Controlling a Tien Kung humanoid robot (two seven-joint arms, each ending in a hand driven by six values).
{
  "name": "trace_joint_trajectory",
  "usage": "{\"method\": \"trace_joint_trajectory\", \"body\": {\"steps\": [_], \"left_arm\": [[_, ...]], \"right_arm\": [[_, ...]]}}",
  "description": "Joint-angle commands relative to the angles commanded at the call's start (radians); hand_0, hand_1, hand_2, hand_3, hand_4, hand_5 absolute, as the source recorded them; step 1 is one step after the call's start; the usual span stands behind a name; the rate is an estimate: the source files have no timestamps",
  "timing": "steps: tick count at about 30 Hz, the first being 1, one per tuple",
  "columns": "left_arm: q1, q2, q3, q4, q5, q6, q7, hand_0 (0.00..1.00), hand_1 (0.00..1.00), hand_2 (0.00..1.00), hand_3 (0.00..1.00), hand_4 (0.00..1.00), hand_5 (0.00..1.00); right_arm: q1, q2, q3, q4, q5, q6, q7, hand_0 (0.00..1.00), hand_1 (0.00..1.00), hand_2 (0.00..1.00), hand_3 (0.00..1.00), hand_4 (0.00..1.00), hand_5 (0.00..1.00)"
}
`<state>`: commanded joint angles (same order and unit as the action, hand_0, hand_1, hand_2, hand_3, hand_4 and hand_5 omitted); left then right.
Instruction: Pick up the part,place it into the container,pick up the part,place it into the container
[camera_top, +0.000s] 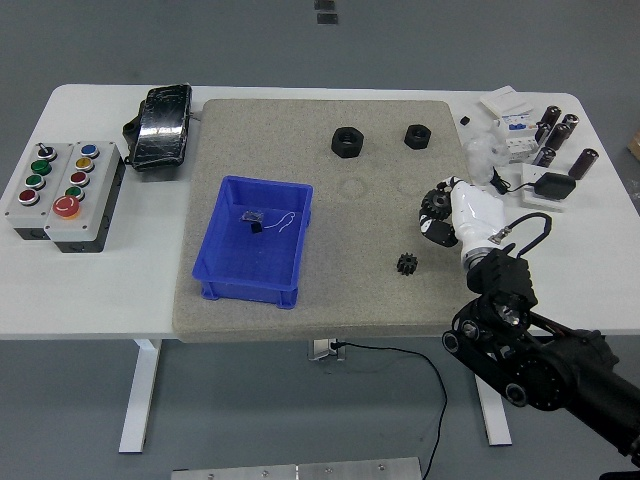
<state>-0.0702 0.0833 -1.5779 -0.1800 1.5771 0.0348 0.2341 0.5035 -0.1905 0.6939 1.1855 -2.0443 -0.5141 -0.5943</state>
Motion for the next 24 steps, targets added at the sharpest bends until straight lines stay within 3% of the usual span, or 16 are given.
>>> {"method": "trace_joint_trajectory", "body": {"steps": [1,7,8,10,13,14,18,19,20,24], "left_arm": [[0.0,0.0,0.0,0.0,0.0,0.0,0.0,0.631,0.552,0.534,0.606,0.657,0.353],[-0.002,-0.002,-0.001,0.0,0.001,0.0,0.0,0.631,0.552,0.534,0.606,0.657,0.353],[-0.002,-0.003,-0.001,0.0,0.002,0.0,0.0,0.631,0.553,0.534,0.606,0.657,0.353],[-0.002,-0.003,-0.001,0.0,0.002,0.0,0.0,0.631,0.553,0.534,0.606,0.657,0.353],[-0.002,-0.003,-0.001,0.0,0.002,0.0,0.001,0.631,0.553,0.534,0.606,0.657,0.353],[-0.002,-0.003,-0.001,0.0,0.002,0.0,0.001,0.631,0.553,0.534,0.605,0.657,0.355],[-0.002,-0.002,-0.003,0.0,0.004,0.0,0.002,0.631,0.553,0.534,0.605,0.657,0.355],[-0.002,-0.003,-0.003,0.0,0.004,0.0,0.002,0.631,0.553,0.534,0.605,0.657,0.355],[-0.002,-0.003,-0.003,0.0,0.004,0.0,0.003,0.63,0.553,0.533,0.605,0.657,0.357],[-0.002,-0.004,-0.002,0.0,0.004,0.0,0.003,0.63,0.553,0.533,0.605,0.657,0.357]], "right_arm": [[0.004,0.003,-0.011,0.013,0.01,-0.009,0.008,0.407,0.509,0.393,0.384,0.191,0.002],[0.053,0.044,-0.119,0.115,0.131,-0.107,0.113,0.407,0.509,0.393,0.384,0.191,0.002],[0.062,0.053,-0.138,0.126,0.152,-0.12,0.132,0.526,0.554,0.411,0.404,0.243,0.002],[0.085,0.072,-0.181,0.142,0.201,-0.131,0.172,0.526,0.554,0.411,0.404,0.243,0.002],[0.114,0.094,-0.24,0.15,0.269,-0.117,0.21,0.526,0.554,0.411,0.404,0.243,0.002],[0.121,0.099,-0.258,0.151,0.287,-0.11,0.216,0.654,0.646,0.531,0.552,0.298,0.002],[0.148,0.125,-0.32,0.125,0.362,-0.06,0.244,0.654,0.646,0.531,0.552,0.298,0.002],[0.152,0.132,-0.326,0.11,0.368,-0.046,0.244,0.654,0.646,0.531,0.552,0.298,0.002],[0.156,0.137,-0.33,0.095,0.366,-0.033,0.24,0.724,0.748,0.694,0.669,0.28,0.108],[0.163,0.145,-0.335,0.045,0.302,0.023,0.187,0.724,0.748,0.694,0.669,0.28,0.108]]}}
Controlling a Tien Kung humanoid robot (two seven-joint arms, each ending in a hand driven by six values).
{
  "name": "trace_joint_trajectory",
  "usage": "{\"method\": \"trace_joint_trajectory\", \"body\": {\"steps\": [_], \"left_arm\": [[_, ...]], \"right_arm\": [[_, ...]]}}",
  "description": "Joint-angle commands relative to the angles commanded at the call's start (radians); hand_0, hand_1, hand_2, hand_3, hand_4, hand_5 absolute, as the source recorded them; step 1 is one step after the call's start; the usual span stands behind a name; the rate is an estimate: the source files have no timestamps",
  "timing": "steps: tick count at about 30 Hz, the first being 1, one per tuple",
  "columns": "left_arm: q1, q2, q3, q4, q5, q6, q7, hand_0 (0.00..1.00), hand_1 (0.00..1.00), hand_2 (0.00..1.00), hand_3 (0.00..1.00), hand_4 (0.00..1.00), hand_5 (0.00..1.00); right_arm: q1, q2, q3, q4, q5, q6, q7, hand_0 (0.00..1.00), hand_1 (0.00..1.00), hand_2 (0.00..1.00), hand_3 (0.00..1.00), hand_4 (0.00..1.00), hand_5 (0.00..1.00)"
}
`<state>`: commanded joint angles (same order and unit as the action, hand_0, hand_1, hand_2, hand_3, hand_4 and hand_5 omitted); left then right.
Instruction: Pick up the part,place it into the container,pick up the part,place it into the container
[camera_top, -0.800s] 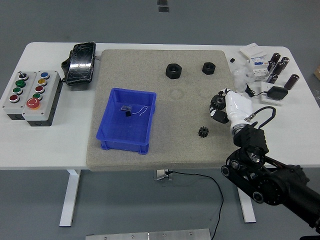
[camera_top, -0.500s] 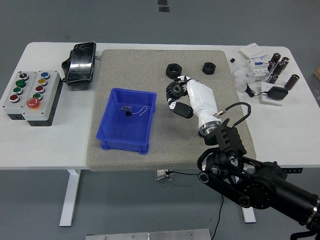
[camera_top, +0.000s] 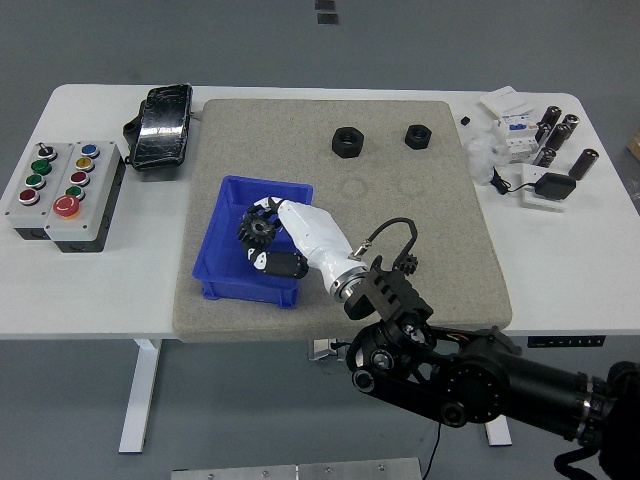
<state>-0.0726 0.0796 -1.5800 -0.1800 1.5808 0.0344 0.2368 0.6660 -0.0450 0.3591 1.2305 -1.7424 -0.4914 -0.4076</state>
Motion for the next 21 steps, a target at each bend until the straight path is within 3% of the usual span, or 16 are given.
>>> {"method": "trace_joint_trajectory", "body": {"steps": [1,2,7,8,10,13,14,16,21], "left_arm": [[0.0,0.0,-0.001,0.0,0.001,0.0,0.0,0.63,0.553,0.533,0.605,0.657,0.357],[0.001,0.0,-0.001,0.0,0.002,0.0,0.001,0.63,0.553,0.533,0.605,0.657,0.357],[0.001,0.001,-0.003,0.0,0.004,0.0,0.001,0.63,0.553,0.533,0.605,0.657,0.357],[0.001,0.001,-0.003,0.0,0.004,0.0,0.001,0.63,0.553,0.533,0.605,0.657,0.357],[0.0,0.0,-0.002,0.0,0.004,0.0,0.0,0.63,0.553,0.533,0.605,0.657,0.357],[-0.002,-0.001,-0.004,0.0,0.006,-0.001,-0.001,0.63,0.553,0.533,0.605,0.657,0.357],[-0.002,-0.001,-0.005,0.0,0.007,-0.001,-0.001,0.63,0.553,0.531,0.604,0.656,0.358],[-0.002,-0.002,-0.005,0.0,0.008,-0.001,-0.001,0.63,0.553,0.531,0.604,0.656,0.358],[-0.001,-0.003,-0.007,0.0,0.011,-0.001,-0.001,0.629,0.552,0.533,0.605,0.656,0.36]], "right_arm": [[0.001,0.0,-0.001,-0.008,-0.021,0.015,-0.017,0.724,0.748,0.694,0.669,0.28,0.108],[0.002,0.0,-0.002,-0.013,-0.04,0.026,-0.031,0.797,0.814,0.791,0.723,0.417,0.144],[0.003,0.003,-0.006,-0.021,-0.126,0.061,-0.07,0.797,0.814,0.791,0.723,0.417,0.144],[0.003,0.004,-0.007,-0.022,-0.133,0.063,-0.071,0.822,0.85,0.826,0.77,0.57,0.152],[0.004,0.005,-0.008,-0.021,-0.14,0.063,-0.068,0.822,0.85,0.826,0.77,0.57,0.152],[0.005,0.006,-0.006,-0.019,-0.136,0.052,-0.05,0.822,0.85,0.826,0.77,0.57,0.152],[0.005,0.006,-0.005,-0.019,-0.134,0.049,-0.044,0.826,0.85,0.825,0.781,0.633,0.155],[0.004,0.006,-0.002,-0.016,-0.13,0.039,-0.034,0.826,0.85,0.825,0.781,0.633,0.155],[-0.019,0.0,0.038,-0.003,-0.063,-0.045,0.035,0.794,0.82,0.8,0.751,0.637,0.157]]}}
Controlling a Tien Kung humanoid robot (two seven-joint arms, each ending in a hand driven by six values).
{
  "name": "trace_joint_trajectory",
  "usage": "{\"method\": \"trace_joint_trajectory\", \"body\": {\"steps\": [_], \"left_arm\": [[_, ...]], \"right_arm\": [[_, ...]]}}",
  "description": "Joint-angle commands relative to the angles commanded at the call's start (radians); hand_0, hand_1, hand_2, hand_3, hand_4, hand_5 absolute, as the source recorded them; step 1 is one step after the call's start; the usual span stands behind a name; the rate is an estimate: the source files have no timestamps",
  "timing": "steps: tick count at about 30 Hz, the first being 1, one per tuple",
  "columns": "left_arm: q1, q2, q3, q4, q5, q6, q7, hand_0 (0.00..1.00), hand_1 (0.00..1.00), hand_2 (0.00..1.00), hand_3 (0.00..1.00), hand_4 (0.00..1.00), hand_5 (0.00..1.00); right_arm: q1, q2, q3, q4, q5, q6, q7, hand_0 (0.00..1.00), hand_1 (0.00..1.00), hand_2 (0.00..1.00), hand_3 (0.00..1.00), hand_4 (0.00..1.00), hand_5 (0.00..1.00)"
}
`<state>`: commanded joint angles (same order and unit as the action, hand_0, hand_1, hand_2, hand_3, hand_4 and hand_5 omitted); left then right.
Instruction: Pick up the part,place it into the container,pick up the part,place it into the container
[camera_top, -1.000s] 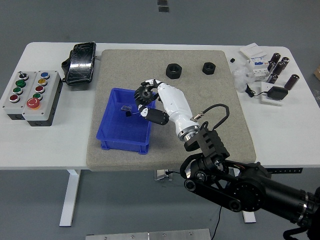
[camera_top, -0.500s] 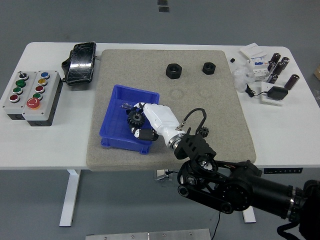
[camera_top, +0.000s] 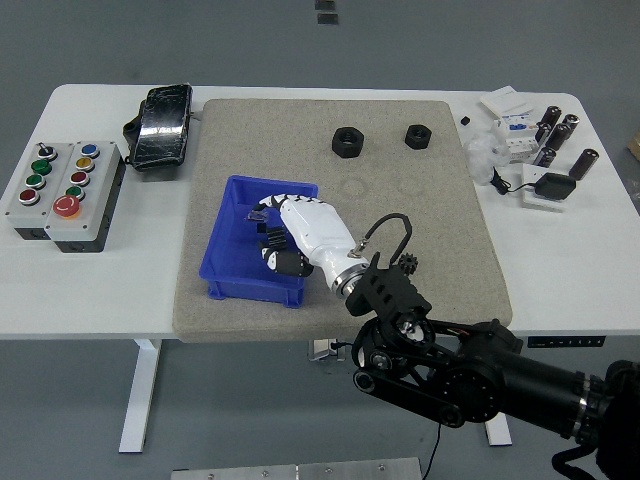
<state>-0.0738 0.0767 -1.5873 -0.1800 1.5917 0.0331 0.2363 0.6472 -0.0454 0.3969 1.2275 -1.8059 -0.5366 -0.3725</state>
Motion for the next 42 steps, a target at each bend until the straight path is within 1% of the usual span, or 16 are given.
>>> {"method": "trace_joint_trajectory", "body": {"steps": [2,4,5,6,10,11,14,16,17,19,26,34,35,40,41,42], "left_arm": [[0.001,-0.001,0.002,0.0,-0.003,0.0,-0.001,0.629,0.552,0.533,0.605,0.656,0.36],[0.002,-0.001,0.001,0.0,-0.003,0.001,-0.001,0.629,0.552,0.533,0.605,0.656,0.36],[0.003,-0.002,0.0,0.0,-0.003,0.001,-0.002,0.63,0.553,0.533,0.605,0.656,0.359],[0.003,-0.002,0.0,0.0,-0.003,0.001,-0.002,0.63,0.553,0.533,0.605,0.656,0.359],[0.007,-0.002,-0.003,0.0,-0.003,0.002,-0.001,0.63,0.553,0.533,0.605,0.656,0.359],[0.008,-0.002,-0.005,0.0,-0.001,0.002,0.0,0.629,0.552,0.532,0.604,0.655,0.359],[0.01,-0.003,-0.01,0.0,0.005,0.002,0.002,0.629,0.552,0.532,0.604,0.655,0.359],[0.008,-0.003,-0.009,0.0,0.004,0.002,0.001,0.629,0.552,0.532,0.604,0.655,0.359],[0.008,-0.003,-0.008,0.0,0.003,0.002,0.0,0.629,0.552,0.533,0.605,0.652,0.367],[0.005,-0.004,-0.005,0.0,0.0,0.001,-0.002,0.629,0.552,0.533,0.605,0.652,0.367],[0.002,-0.003,0.002,0.0,-0.003,0.0,-0.003,0.629,0.552,0.532,0.605,0.651,0.37],[0.003,0.0,0.001,0.0,0.001,0.0,-0.003,0.629,0.552,0.532,0.605,0.651,0.37],[0.003,0.0,0.001,0.0,0.001,0.0,-0.003,0.628,0.552,0.532,0.604,0.65,0.371],[0.004,0.0,0.0,0.0,0.001,-0.001,-0.004,0.628,0.552,0.532,0.604,0.65,0.371],[0.004,0.0,0.0,0.0,0.002,-0.001,-0.004,0.628,0.552,0.532,0.604,0.651,0.376],[0.004,-0.001,0.0,0.0,0.002,-0.001,-0.004,0.628,0.552,0.532,0.604,0.651,0.376]], "right_arm": [[-0.028,-0.015,0.044,0.02,0.01,-0.043,0.012,0.794,0.82,0.8,0.751,0.637,0.157],[-0.057,-0.039,0.087,0.046,-0.018,-0.062,-0.014,0.794,0.82,0.8,0.751,0.637,0.157],[-0.077,-0.058,0.115,0.067,-0.05,-0.056,-0.044,0.659,0.73,0.781,0.755,0.67,0.186],[-0.09,-0.07,0.133,0.081,-0.071,-0.045,-0.065,0.659,0.73,0.781,0.755,0.67,0.186],[-0.164,-0.142,0.222,0.152,-0.189,0.036,-0.184,0.659,0.73,0.781,0.755,0.67,0.186],[-0.182,-0.158,0.241,0.163,-0.218,0.057,-0.215,0.575,0.691,0.784,0.767,0.707,0.237],[-0.218,-0.183,0.267,0.172,-0.284,0.095,-0.273,0.575,0.691,0.784,0.767,0.707,0.237],[-0.235,-0.188,0.266,0.164,-0.313,0.109,-0.273,0.575,0.691,0.784,0.767,0.707,0.237],[-0.241,-0.188,0.264,0.159,-0.318,0.114,-0.273,0.534,0.684,0.782,0.765,0.716,0.277],[-0.254,-0.189,0.254,0.145,-0.318,0.127,-0.273,0.534,0.684,0.782,0.765,0.716,0.277],[-0.27,-0.194,0.217,0.118,-0.229,0.134,-0.273,0.514,0.679,0.779,0.765,0.722,0.274],[-0.27,-0.202,0.212,0.086,-0.197,0.172,-0.273,0.508,0.673,0.777,0.762,0.708,0.257],[-0.271,-0.203,0.212,0.083,-0.197,0.175,-0.273,0.446,0.62,0.677,0.695,0.441,0.184],[-0.273,-0.205,0.212,0.078,-0.214,0.172,-0.273,0.446,0.62,0.677,0.695,0.441,0.184],[-0.272,-0.205,0.212,0.078,-0.219,0.17,-0.273,0.409,0.533,0.559,0.581,0.065,0.132],[-0.272,-0.205,0.212,0.079,-0.225,0.167,-0.273,0.409,0.533,0.559,0.581,0.065,0.132]]}}
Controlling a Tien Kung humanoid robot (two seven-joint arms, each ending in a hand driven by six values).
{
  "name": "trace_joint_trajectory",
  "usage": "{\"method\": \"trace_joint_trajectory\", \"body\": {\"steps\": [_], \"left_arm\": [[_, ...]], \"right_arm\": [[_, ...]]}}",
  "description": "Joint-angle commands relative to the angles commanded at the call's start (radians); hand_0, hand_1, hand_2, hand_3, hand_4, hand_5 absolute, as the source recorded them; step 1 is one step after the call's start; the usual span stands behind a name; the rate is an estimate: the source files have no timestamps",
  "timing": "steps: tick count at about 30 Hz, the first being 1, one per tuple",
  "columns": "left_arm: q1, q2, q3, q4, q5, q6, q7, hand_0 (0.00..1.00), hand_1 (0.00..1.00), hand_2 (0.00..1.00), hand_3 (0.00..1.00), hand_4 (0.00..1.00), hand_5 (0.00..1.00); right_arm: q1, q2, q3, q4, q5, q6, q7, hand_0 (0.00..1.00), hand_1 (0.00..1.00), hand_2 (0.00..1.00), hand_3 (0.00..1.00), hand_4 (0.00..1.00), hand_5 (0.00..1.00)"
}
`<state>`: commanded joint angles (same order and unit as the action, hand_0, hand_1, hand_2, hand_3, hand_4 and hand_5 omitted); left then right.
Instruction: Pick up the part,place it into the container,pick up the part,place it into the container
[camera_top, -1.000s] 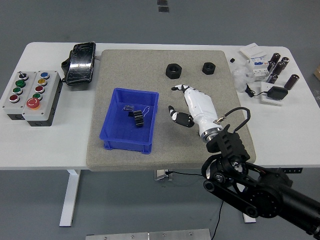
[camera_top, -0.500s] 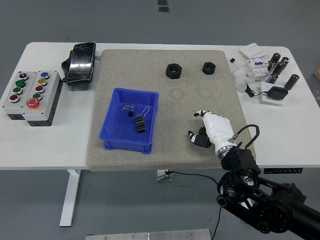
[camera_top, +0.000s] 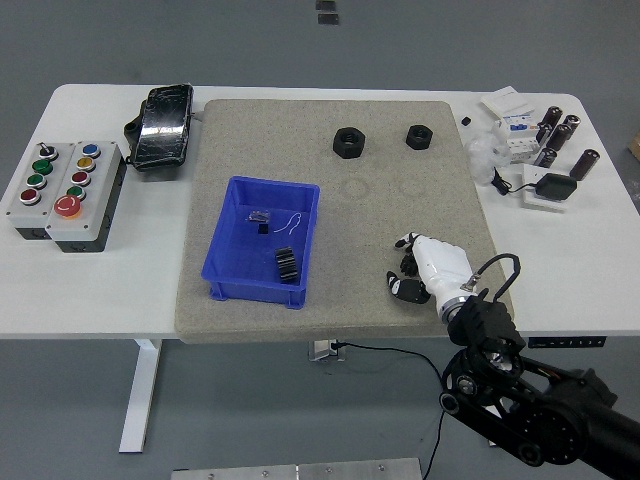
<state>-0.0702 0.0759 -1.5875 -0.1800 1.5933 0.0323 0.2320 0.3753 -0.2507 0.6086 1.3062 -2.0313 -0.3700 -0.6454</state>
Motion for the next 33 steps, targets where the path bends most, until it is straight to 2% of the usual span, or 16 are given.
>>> {"method": "trace_joint_trajectory", "body": {"steps": [4,5,10,11,14,21,28,29,32,33], "left_arm": [[-0.002,-0.001,0.001,0.0,-0.002,0.0,-0.001,0.628,0.552,0.532,0.604,0.651,0.376],[-0.002,-0.001,0.002,0.0,-0.003,0.0,-0.002,0.628,0.552,0.532,0.604,0.653,0.378],[-0.003,-0.001,0.004,0.0,-0.005,0.0,-0.004,0.628,0.552,0.532,0.604,0.653,0.378],[-0.002,-0.001,0.004,0.0,-0.004,0.0,-0.004,0.628,0.551,0.532,0.605,0.652,0.38],[-0.002,-0.001,0.004,0.0,-0.004,0.0,-0.004,0.628,0.551,0.532,0.605,0.652,0.38],[-0.001,-0.002,0.006,0.0,-0.007,0.0,-0.004,0.628,0.552,0.533,0.606,0.648,0.376],[-0.002,-0.002,0.006,0.0,-0.004,-0.001,-0.004,0.628,0.552,0.534,0.608,0.651,0.377],[-0.002,-0.002,0.006,0.0,-0.003,-0.001,-0.004,0.628,0.551,0.534,0.608,0.658,0.396],[-0.003,-0.003,0.006,0.0,-0.004,-0.001,-0.004,0.628,0.551,0.534,0.608,0.658,0.396],[-0.003,-0.003,0.008,0.0,-0.006,-0.001,-0.005,0.628,0.551,0.534,0.608,0.658,0.396]], "right_arm": [[0.002,-0.002,0.0,0.001,-0.01,-0.009,0.0,0.409,0.533,0.559,0.581,0.065,0.132],[0.002,-0.003,0.0,0.001,-0.012,-0.01,0.0,0.387,0.504,0.476,0.487,0.089,0.002],[0.004,-0.005,0.0,-0.001,-0.014,-0.016,0.0,0.387,0.504,0.476,0.487,0.089,0.002],[0.004,-0.005,-0.001,-0.003,-0.014,-0.017,0.0,0.374,0.495,0.469,0.446,0.088,0.002],[0.006,-0.006,-0.001,-0.007,-0.013,-0.022,0.0,0.374,0.495,0.469,0.446,0.088,0.002],[0.032,0.0,0.003,0.001,-0.017,-0.054,0.0,0.357,0.495,0.466,0.442,0.106,0.002],[0.104,0.05,-0.006,0.004,-0.026,-0.084,0.0,0.347,0.493,0.461,0.434,0.083,0.002],[0.112,0.058,-0.007,0.003,-0.033,-0.081,0.0,0.355,0.511,0.484,0.451,0.155,0.002],[0.126,0.071,-0.002,0.007,-0.049,-0.067,0.0,0.355,0.511,0.484,0.451,0.155,0.002],[0.126,0.068,0.006,0.015,-0.052,-0.047,0.0,0.355,0.511,0.484,0.451,0.155,0.002]]}}
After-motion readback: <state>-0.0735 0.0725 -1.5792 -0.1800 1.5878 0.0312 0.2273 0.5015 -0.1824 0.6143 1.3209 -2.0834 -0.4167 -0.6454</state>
